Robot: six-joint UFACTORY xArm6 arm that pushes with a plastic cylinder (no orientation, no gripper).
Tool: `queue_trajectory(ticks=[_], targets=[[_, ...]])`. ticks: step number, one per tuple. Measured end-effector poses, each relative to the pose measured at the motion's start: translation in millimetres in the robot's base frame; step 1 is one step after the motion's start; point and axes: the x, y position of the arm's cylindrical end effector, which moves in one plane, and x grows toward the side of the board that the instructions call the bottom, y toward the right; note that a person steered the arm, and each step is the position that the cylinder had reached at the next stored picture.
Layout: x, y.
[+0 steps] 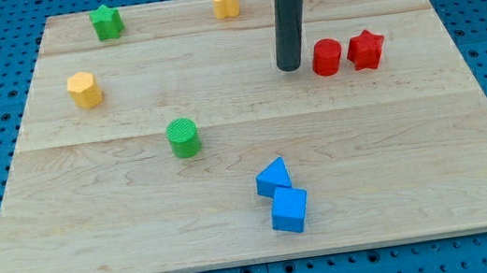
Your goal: Place the red blocks at the center right of the board
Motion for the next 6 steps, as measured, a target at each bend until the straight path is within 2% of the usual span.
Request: queue_trajectory(ticks=[2, 3, 4, 5, 6], targets=[[2.5, 54.4], [14.6, 49.5], [32.8, 7.8], [30.8, -34.5], [9.9, -54.6]])
